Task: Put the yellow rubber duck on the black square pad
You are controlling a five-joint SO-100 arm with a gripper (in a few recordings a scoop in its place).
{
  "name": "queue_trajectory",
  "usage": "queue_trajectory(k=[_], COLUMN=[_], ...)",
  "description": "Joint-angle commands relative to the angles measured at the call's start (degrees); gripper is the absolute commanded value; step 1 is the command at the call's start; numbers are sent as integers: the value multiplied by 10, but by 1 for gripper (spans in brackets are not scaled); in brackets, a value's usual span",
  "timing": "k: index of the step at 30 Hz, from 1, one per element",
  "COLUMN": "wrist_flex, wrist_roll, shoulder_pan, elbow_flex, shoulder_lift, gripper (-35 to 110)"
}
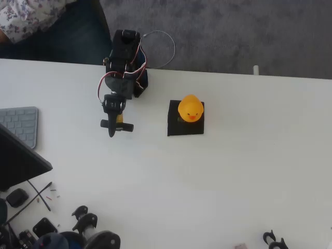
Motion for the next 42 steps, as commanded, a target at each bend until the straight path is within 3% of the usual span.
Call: queue_trajectory(k=[1, 42], wrist_flex=[2, 0], wrist_roll=[-5, -3], shoulder_pan=[2, -25], elbow_flex=[12, 34], shoulder_lift=[12, 17], gripper=[4, 4])
